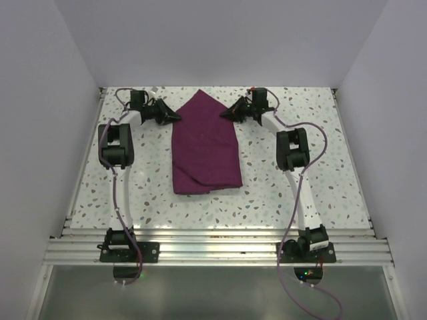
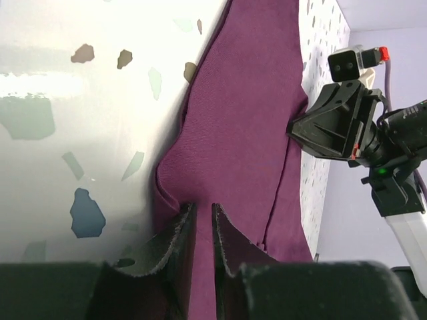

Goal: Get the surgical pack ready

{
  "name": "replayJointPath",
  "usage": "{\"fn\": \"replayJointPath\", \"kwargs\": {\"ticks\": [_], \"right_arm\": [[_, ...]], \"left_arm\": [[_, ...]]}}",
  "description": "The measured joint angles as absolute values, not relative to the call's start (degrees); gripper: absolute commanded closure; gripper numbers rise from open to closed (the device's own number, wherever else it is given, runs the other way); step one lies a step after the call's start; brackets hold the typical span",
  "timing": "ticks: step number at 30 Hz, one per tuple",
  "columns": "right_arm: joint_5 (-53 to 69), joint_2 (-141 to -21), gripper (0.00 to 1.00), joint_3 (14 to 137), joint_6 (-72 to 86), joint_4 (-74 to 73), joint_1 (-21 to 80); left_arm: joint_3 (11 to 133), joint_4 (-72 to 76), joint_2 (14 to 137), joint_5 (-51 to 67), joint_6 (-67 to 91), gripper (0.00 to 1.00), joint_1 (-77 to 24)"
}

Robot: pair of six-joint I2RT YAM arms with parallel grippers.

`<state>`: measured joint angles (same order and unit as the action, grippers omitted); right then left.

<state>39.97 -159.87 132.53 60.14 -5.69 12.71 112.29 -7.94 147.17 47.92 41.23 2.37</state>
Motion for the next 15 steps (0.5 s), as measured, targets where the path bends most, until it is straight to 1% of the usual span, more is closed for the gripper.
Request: {"fn": "replayJointPath", "kwargs": {"ticks": [2,3,5,6,8,9,12,15], "right_arm": [[39.7,-159.9,1.0,132.6,60.8,-5.6,12.6],[39.9,-159.9,0.99,132.6,61.1,-5.5,12.4],[39.7,-160.0,0.94,133.4,61.3,-6.0,12.3],[39.7,-160.1,0.8,133.9,61.2,-6.4,12.1],[39.7,-160.1,0.69,134.9,60.9,-6.9,11.5],[39.7,-160.1,0.59,135.3,60.4,-6.9,11.1],[39.9,-159.5,0.48,135.4,58.7,-7.3,9.6],[40.0,-158.7,0.45,135.4,55.9,-8.4,8.1]], "left_arm": [[112.9,-8.2,147.5,48.4,41.4,0.76,2.4],[113.1,-8.3,147.5,48.6,41.4,0.73,2.4],[113.4,-8.5,147.5,48.7,41.2,0.7,2.5],[113.6,-8.8,147.4,48.6,40.9,0.66,2.5],[113.6,-9.5,146.6,47.1,39.9,0.62,2.5],[113.4,-10.1,145.8,45.5,39.2,0.6,2.4],[110.3,-10.4,141.5,39.3,36.8,0.58,2.7],[106.7,-10.1,137.0,34.2,35.2,0.57,3.0]]}}
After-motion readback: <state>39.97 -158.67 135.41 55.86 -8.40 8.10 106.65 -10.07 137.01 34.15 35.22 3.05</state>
